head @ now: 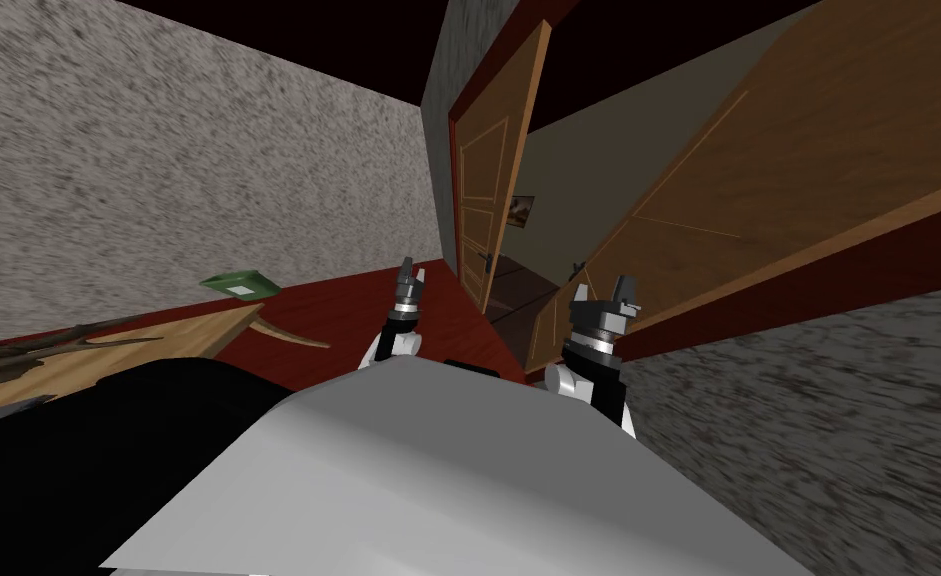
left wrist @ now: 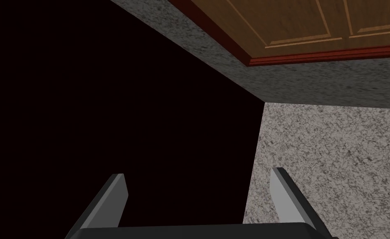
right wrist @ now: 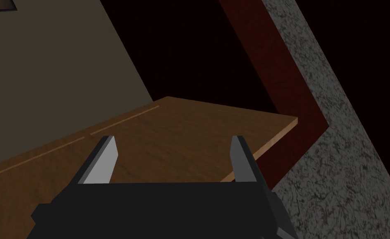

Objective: Push the door open

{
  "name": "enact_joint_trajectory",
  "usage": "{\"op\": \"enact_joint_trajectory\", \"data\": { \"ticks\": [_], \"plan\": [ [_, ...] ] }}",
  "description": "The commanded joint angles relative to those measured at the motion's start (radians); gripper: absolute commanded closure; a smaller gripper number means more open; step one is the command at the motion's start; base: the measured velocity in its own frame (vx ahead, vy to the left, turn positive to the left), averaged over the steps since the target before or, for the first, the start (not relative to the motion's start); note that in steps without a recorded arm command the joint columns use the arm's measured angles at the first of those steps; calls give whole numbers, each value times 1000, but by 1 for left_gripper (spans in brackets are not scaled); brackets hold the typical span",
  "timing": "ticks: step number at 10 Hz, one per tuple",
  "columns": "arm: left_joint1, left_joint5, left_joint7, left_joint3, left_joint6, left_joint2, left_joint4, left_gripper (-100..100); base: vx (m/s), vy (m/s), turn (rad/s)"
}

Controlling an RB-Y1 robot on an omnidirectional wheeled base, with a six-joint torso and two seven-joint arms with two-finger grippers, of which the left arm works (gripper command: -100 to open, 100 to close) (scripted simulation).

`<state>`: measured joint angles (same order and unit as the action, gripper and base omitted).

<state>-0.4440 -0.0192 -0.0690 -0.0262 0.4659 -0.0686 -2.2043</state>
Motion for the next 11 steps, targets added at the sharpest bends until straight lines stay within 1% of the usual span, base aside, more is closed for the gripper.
{"op": "enact_joint_trajectory", "data": {
  "ticks": [1,4,11],
  "plan": [
    [25,2,17,-8,-6,-7,34,-100,113,64,-44],
    [62,10,35,-28,-6,-12,93,-100,82,52,-27],
    [165,31,87,-82,-6,-22,257,-100,93,57,-33]
  ]
}}
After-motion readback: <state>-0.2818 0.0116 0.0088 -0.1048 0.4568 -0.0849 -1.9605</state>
